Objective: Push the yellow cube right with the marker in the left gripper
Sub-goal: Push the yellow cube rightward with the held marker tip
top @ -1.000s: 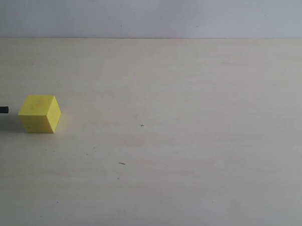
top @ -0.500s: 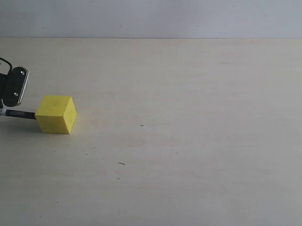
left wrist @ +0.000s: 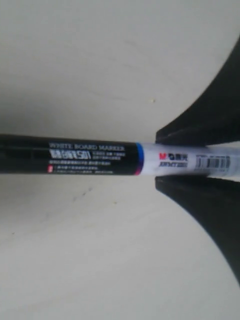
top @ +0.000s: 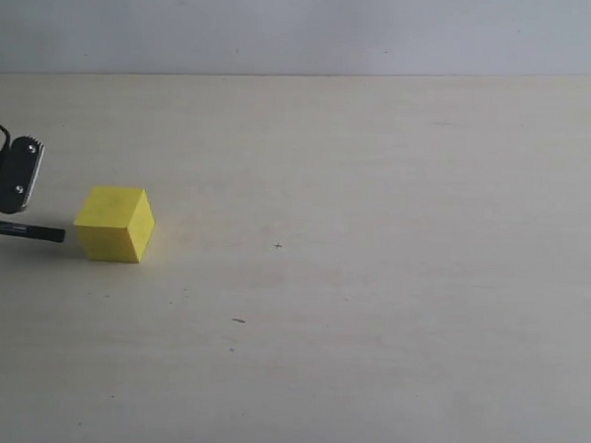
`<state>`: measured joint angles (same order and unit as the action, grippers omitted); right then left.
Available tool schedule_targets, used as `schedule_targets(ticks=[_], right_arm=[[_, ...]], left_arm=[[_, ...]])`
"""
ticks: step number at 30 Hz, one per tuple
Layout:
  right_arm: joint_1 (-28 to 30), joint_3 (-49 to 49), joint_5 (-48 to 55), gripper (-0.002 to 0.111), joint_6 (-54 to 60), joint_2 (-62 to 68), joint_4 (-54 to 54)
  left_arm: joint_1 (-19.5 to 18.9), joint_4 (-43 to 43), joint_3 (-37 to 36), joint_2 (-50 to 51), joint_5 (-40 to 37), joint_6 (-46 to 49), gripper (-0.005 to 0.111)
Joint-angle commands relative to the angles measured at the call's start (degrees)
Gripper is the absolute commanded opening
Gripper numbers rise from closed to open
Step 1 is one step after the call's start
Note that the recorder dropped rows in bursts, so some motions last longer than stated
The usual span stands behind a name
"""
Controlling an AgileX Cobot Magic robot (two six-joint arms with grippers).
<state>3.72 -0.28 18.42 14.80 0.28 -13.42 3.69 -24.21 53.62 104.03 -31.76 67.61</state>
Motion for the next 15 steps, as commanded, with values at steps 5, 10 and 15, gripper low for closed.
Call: schedule_targets(ticks=[5,10,15], right_arm=[[0.2,0.3,-0.8,0.000,0.1,-0.3,0.3],[0.2,0.3,-0.8,0.000,0.1,-0.3,0.3],[0.2,0.3,-0.8,0.000,0.1,-0.3,0.3]], left_arm=[[9.0,-1.2,-0.1,-0.5,0.7,-1.2,0.000],[6.6,-6.9,-0.1,-0.5,-0.7,-8.7,0.000],[5.0,-6.9,-0.1,-0.5,-0.5,-9.8,0.000]])
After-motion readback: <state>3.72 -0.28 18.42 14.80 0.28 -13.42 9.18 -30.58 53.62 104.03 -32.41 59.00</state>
